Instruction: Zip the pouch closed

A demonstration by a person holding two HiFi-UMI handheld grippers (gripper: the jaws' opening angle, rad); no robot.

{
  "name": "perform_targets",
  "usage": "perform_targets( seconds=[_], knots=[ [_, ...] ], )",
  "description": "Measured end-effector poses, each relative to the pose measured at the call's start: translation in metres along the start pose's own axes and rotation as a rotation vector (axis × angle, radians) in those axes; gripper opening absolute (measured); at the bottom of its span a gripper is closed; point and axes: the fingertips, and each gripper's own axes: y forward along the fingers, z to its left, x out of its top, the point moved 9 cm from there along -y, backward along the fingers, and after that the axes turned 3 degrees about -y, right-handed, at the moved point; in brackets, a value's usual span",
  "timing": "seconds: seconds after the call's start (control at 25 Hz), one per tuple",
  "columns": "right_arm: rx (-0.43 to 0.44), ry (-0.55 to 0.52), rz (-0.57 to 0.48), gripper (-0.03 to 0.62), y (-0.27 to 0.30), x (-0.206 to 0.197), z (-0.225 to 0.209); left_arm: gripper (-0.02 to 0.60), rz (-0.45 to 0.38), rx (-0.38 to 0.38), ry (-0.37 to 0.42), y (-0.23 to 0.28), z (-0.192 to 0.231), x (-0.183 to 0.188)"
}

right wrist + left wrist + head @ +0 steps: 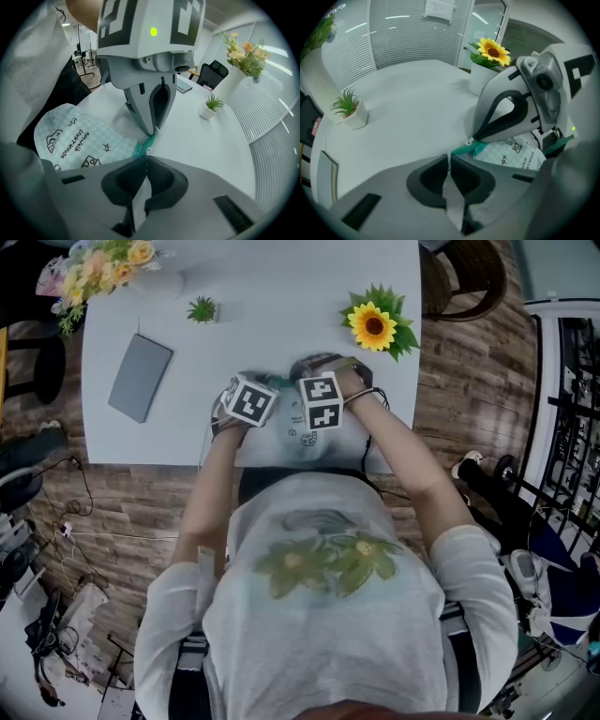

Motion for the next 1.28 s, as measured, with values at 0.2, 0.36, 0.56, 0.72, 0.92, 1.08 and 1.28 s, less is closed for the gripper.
perform_targets(
  seconds=[0.2,0.36,0.56,0.72,0.92,1.08,1.28],
  knots=[
    [-0.005,0.032,0.000,0.018,-0.002,-0.004,0.004,0.026,0.000,0.017,0.010,-0.002,0.001,0.001],
    [-0.013,0.045,0.001,0.018,-0.003,-0.008,0.007,0.026,0.003,0.000,0.001,0.000,0.000,0.000],
    [-0.020,0.076,-0.008,0.018,-0.006,-0.010,0.009,0.026,-0.002,0.003,0.003,-0.001,0.000,0.000],
    [-0.027,0.071,-0.004,0.018,-0.007,-0.010,0.010,0.026,-0.006,0.005,0.002,-0.001,-0.001,0.000],
    [-0.036,0.067,0.007,0.018,-0.007,-0.009,0.011,0.026,-0.008,0.005,0.001,-0.001,-0.001,-0.001],
    [-0.044,0.111,-0.008,0.018,-0.009,-0.011,0.011,0.026,-0.008,0.004,0.002,-0.001,-0.001,-0.001],
    [-0.055,0.109,0.003,0.018,-0.009,-0.010,0.013,0.026,-0.013,0.007,0.005,-0.001,-0.001,-0.001]
  ],
)
